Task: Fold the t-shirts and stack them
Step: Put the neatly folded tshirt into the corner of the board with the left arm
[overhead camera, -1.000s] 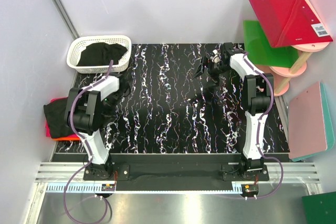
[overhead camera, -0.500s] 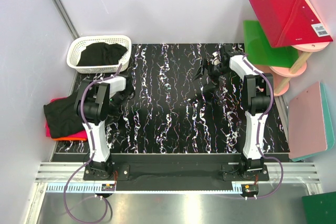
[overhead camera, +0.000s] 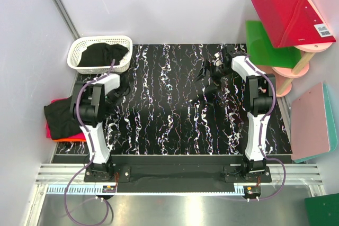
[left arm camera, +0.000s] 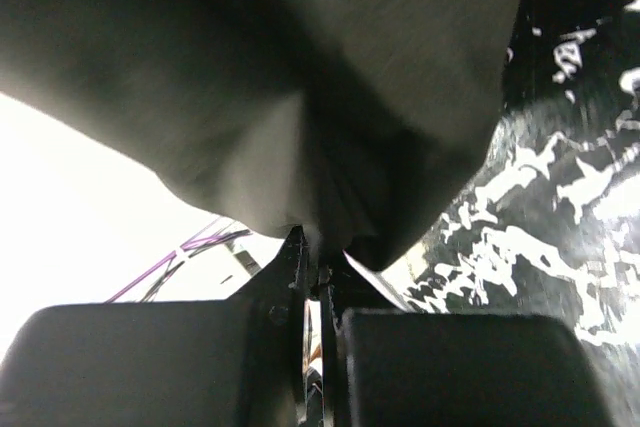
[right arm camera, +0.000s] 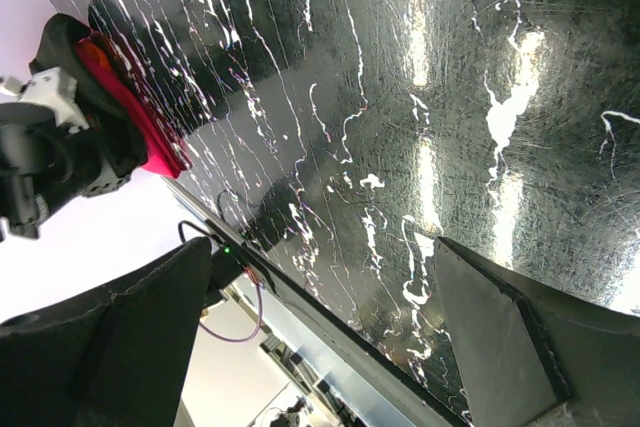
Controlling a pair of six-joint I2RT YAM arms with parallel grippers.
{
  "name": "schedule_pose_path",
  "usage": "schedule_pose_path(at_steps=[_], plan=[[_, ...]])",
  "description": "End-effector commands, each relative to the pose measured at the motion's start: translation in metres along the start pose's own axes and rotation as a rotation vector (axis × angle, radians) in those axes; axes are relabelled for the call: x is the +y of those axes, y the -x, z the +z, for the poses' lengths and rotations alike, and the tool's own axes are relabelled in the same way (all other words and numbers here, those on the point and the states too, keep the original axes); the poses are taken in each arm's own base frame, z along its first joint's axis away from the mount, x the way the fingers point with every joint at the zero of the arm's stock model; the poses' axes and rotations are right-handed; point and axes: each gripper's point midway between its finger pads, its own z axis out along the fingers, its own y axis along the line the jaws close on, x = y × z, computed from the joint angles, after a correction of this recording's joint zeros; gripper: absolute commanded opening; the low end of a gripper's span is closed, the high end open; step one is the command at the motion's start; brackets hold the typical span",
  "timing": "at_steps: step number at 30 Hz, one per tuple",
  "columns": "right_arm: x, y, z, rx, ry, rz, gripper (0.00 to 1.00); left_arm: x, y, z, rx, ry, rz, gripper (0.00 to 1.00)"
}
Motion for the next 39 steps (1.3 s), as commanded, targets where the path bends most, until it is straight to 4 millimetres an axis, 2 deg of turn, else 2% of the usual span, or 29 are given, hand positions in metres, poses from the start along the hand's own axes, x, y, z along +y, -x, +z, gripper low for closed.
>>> schedule_pose_path(at_steps=[1,6,12,17,20,21,23,25,31,36,39], plan=[[0.009,0.008,-0.005,-0.02,0.037,-0.023,1.0,0.018,0.003,-0.03,-0.049,-0.075,-0.025,0.0],[0.008,0.008,-0.004,-0.018,0.036,-0.022,1.0,0.006,0.004,-0.04,0.0,-0.147,0.041,0.0],[0.008,0.007,-0.004,-0.014,0.038,-0.023,1.0,-0.007,0.007,-0.033,0.064,-0.131,0.092,0.0],[0.005,0.007,-0.004,-0.012,0.038,-0.012,1.0,0.003,0.0,-0.024,0.102,-0.124,0.026,0.0],[0.002,0.008,-0.001,-0.005,0.038,0.001,1.0,0.008,-0.024,-0.006,0.187,-0.137,-0.013,0.0],[0.001,0.009,-0.001,-0.004,0.044,0.002,1.0,0.01,-0.038,-0.001,0.2,-0.143,-0.015,0.0],[0.002,0.009,0.002,0.004,0.051,0.009,1.0,0.015,-0.039,0.001,0.189,-0.159,-0.065,0.0],[0.001,0.01,0.004,0.009,0.054,0.017,1.0,0.03,-0.038,0.001,0.184,-0.137,-0.119,0.0],[-0.002,0.009,0.006,0.016,0.053,0.024,1.0,0.047,-0.041,0.005,0.2,-0.138,-0.195,0.0],[-0.004,0.008,0.008,0.021,0.051,0.026,1.0,0.066,-0.042,-0.006,0.139,-0.146,-0.27,0.0],[-0.007,0.009,0.012,0.028,0.051,0.035,1.0,0.07,-0.048,-0.01,0.121,-0.17,-0.282,0.0]])
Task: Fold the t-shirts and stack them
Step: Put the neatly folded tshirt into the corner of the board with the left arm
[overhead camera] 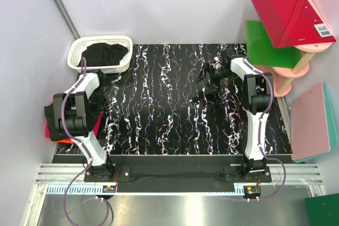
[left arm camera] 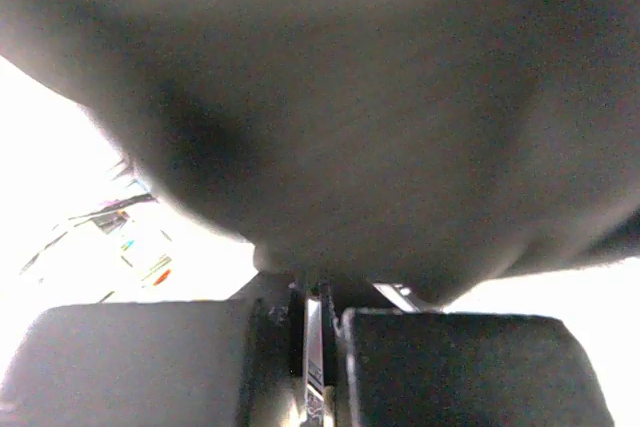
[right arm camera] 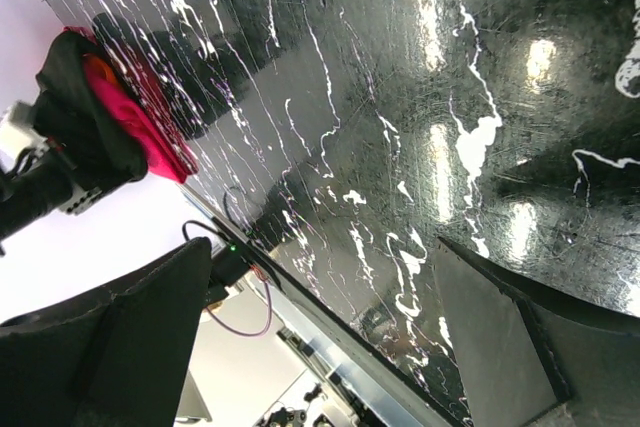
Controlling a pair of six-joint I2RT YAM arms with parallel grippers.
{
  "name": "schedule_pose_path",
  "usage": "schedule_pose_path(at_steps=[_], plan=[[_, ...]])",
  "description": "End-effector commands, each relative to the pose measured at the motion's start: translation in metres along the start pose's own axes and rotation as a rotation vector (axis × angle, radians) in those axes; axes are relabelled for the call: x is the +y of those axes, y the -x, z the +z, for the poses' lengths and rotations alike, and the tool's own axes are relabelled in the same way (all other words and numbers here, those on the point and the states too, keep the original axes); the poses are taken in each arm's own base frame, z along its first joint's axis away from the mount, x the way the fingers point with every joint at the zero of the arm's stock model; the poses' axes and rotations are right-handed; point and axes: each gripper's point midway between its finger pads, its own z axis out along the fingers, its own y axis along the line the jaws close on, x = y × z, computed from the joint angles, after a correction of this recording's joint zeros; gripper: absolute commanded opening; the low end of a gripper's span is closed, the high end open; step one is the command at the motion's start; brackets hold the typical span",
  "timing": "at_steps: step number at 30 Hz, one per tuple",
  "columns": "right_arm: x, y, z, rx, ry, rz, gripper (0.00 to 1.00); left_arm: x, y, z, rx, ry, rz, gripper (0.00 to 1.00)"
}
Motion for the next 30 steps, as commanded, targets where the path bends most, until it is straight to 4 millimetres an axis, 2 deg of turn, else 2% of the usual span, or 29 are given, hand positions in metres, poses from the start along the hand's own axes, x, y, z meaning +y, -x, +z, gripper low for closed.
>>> schedule_pose_path(at_steps=[1,10,17,22,26,30], plan=[[0.007,0.007,-0.001,-0.002,0.038,-0.008,1.0,0.038,-0.023,-0.023,0.012,0.03,0.007,0.0],[0.005,0.007,0.0,0.006,0.04,0.004,1.0,0.039,-0.032,-0.017,0.032,0.019,0.009,0.0],[-0.002,0.003,0.002,0.017,0.034,0.018,1.0,0.061,-0.041,0.0,0.104,-0.049,-0.132,0.0],[-0.002,0.012,0.011,0.028,0.053,0.038,0.99,0.047,-0.046,0.008,0.148,-0.135,-0.118,0.0],[0.003,0.023,0.008,0.009,0.066,0.033,1.0,0.031,-0.047,0.02,0.225,-0.153,-0.071,0.0],[0.0,0.025,0.006,0.006,0.065,0.04,1.0,0.016,-0.047,0.031,0.286,-0.168,-0.02,0.0]])
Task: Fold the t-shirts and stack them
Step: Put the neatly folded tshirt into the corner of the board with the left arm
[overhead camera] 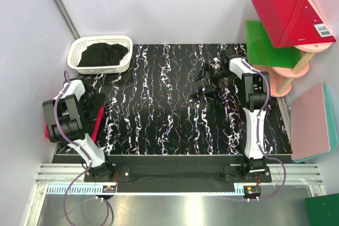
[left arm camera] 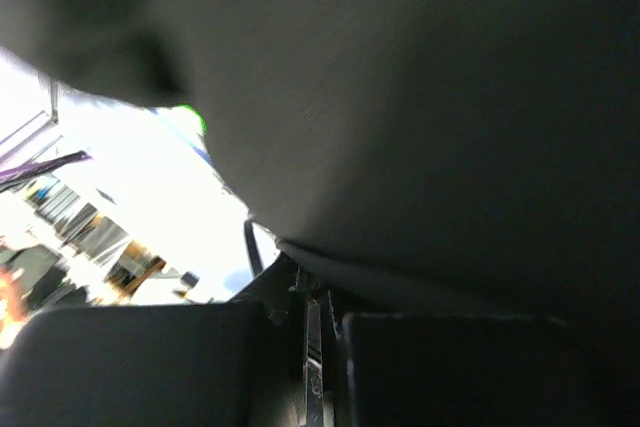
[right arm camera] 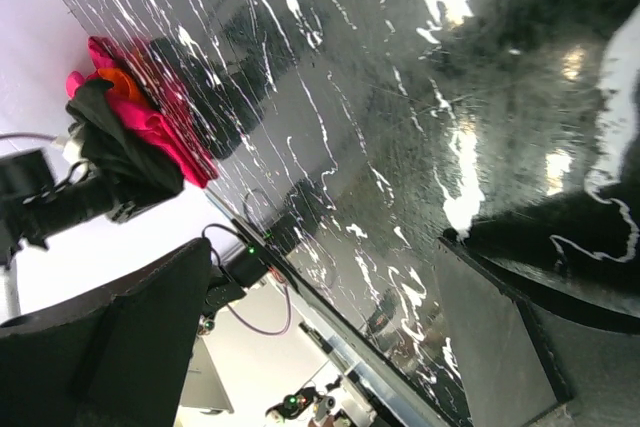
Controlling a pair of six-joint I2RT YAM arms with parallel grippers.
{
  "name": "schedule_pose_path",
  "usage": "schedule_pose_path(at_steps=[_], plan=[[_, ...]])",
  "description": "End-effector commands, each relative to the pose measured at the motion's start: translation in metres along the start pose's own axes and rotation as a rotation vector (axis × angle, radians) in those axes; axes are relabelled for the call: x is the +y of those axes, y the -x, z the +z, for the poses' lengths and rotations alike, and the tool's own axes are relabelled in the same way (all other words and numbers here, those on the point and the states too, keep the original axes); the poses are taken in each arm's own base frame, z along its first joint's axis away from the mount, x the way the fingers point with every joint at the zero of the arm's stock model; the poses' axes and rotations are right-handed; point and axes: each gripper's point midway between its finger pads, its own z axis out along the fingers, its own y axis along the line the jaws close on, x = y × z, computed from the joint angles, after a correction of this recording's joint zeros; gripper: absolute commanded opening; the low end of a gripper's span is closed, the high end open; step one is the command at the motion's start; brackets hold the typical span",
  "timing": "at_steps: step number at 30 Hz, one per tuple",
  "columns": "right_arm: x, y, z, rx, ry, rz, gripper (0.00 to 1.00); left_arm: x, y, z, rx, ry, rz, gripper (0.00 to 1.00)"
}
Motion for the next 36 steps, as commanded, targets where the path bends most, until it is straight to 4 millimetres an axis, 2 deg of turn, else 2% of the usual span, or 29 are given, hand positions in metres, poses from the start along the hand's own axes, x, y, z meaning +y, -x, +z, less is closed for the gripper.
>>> schedule_pose_path(at_steps=[1,3,5,7,9,10,17,20,21,23,24,28,31,33,34,35,36], plan=[[0.005,0.011,-0.01,-0.027,0.023,-0.008,1.0,-0.006,-0.011,0.011,0.108,0.003,0.073,0.0],[0.001,0.011,-0.012,-0.032,0.016,-0.005,1.0,-0.007,-0.009,0.014,0.116,0.014,0.077,0.0],[-0.001,0.011,-0.014,-0.035,0.014,-0.006,1.0,-0.012,-0.008,0.018,0.143,0.013,0.094,0.17],[-0.002,0.012,-0.015,-0.037,0.014,-0.003,1.0,-0.016,-0.006,0.018,0.155,0.001,0.11,0.43],[-0.003,0.013,-0.018,-0.044,0.015,-0.005,1.0,-0.017,-0.001,0.016,0.155,0.005,0.116,0.9],[-0.003,0.014,-0.018,-0.046,0.015,-0.006,1.0,-0.018,0.002,0.013,0.145,-0.001,0.113,0.99],[-0.002,0.015,-0.02,-0.052,0.013,-0.012,1.0,-0.018,0.005,-0.008,0.055,-0.064,0.102,0.99],[-0.003,0.015,-0.02,-0.053,0.012,-0.011,1.0,-0.027,0.002,-0.025,0.003,-0.144,0.117,0.99],[-0.004,0.015,-0.02,-0.052,0.012,-0.01,1.0,-0.036,-0.001,-0.033,-0.021,-0.173,0.159,0.99],[-0.004,0.015,-0.019,-0.051,0.011,-0.011,0.99,-0.042,-0.002,-0.049,-0.094,-0.203,0.188,0.99],[-0.006,0.015,-0.018,-0.047,0.01,-0.004,1.0,-0.052,-0.006,-0.058,-0.134,-0.217,0.225,0.99],[-0.006,0.014,-0.018,-0.045,0.011,-0.003,1.0,-0.062,-0.012,-0.086,-0.297,-0.254,0.28,0.99],[-0.008,0.013,-0.017,-0.04,0.01,0.002,1.0,-0.066,-0.007,-0.098,-0.391,-0.316,0.257,0.99],[-0.008,0.012,-0.016,-0.036,0.01,0.004,1.0,-0.072,-0.001,-0.097,-0.409,-0.327,0.245,0.99],[-0.008,0.012,-0.017,-0.037,0.01,0.003,1.0,-0.075,0.001,-0.094,-0.402,-0.323,0.246,0.83],[-0.009,0.012,-0.016,-0.035,0.011,0.008,1.0,-0.079,0.003,-0.09,-0.385,-0.311,0.256,0.57],[-0.009,0.011,-0.015,-0.032,0.013,0.01,1.0,-0.085,0.007,-0.08,-0.343,-0.273,0.261,0.23]])
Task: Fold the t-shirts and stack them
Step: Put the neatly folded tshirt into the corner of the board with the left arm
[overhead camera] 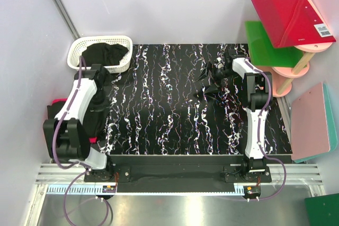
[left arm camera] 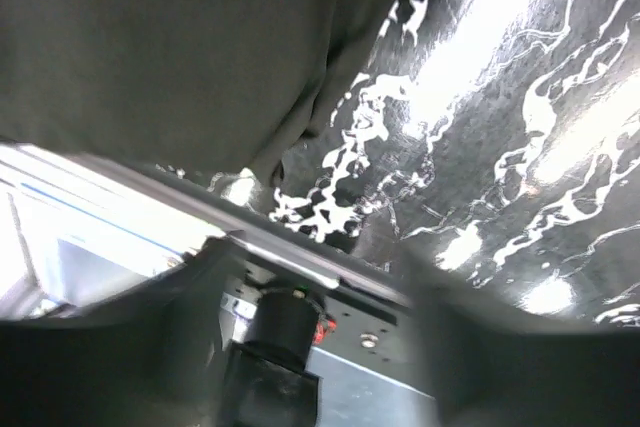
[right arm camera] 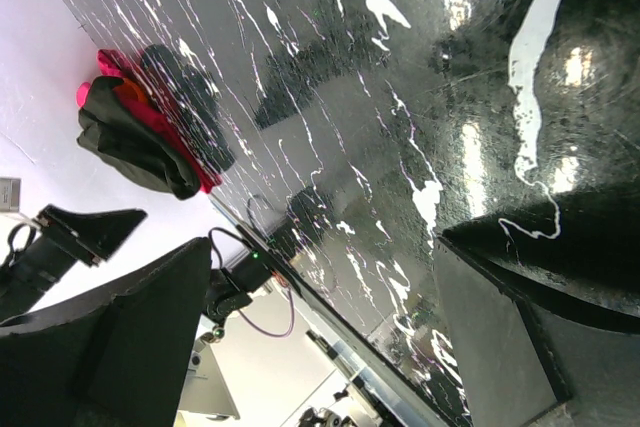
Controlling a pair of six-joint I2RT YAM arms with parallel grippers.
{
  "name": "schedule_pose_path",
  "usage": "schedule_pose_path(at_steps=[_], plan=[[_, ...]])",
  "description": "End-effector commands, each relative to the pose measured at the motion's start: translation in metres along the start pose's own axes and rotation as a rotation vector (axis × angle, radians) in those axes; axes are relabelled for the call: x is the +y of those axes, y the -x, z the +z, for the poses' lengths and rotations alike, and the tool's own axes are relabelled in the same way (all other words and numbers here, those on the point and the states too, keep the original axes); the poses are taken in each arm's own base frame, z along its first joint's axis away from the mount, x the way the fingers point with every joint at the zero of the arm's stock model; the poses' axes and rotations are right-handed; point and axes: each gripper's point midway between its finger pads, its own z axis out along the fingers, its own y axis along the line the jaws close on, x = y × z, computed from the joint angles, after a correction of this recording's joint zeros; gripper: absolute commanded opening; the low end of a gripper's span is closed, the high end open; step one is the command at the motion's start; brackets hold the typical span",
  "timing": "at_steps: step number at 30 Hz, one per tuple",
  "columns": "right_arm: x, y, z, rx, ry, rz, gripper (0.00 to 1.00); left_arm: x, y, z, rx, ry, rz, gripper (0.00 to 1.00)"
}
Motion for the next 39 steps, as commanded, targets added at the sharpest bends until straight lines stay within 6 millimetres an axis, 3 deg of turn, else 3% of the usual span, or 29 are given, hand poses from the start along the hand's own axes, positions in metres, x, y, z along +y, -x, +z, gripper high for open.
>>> schedule_pose_path(at_steps=[1,3,9,13,16,20,22,26,29,31,35,39], plan=[[0.0,0.001,-0.004,-0.003,0.011,-0.006,1.0,-0.01,0.016,0.026,0.037,0.033,0.004,0.0],[0.0,0.0,-0.004,-0.001,0.011,-0.004,1.0,-0.012,0.028,0.036,0.054,0.075,-0.006,0.0],[-0.001,-0.006,-0.007,0.002,0.005,-0.007,1.0,-0.029,0.081,0.033,-0.044,0.047,-0.03,0.0],[-0.003,-0.011,-0.008,0.004,-0.002,-0.008,1.0,-0.032,0.091,0.042,-0.017,0.046,-0.043,0.0],[-0.004,-0.013,-0.009,0.003,-0.011,-0.011,1.0,-0.028,0.1,0.035,-0.059,0.024,-0.08,0.0],[-0.007,-0.013,-0.007,0.005,-0.017,-0.01,1.0,-0.004,0.089,0.025,-0.102,0.026,-0.221,0.0],[-0.006,-0.011,-0.008,0.002,-0.014,-0.009,1.0,0.017,0.074,0.025,-0.102,0.055,-0.3,0.0],[-0.007,-0.008,-0.005,0.007,-0.005,0.006,1.0,0.06,0.053,0.013,-0.125,0.251,-0.374,0.0],[-0.006,-0.006,-0.002,0.013,0.002,0.014,1.0,0.076,0.044,0.008,-0.124,0.33,-0.416,0.0],[-0.006,-0.005,-0.001,0.014,0.007,0.016,1.0,0.081,0.037,0.014,-0.103,0.33,-0.457,0.0],[-0.007,-0.005,0.0,0.018,0.009,0.02,1.0,0.081,0.016,0.046,0.034,0.297,-0.544,0.0],[-0.007,-0.006,0.001,0.021,0.007,0.023,1.0,0.096,0.01,0.066,0.095,0.366,-0.557,0.0]])
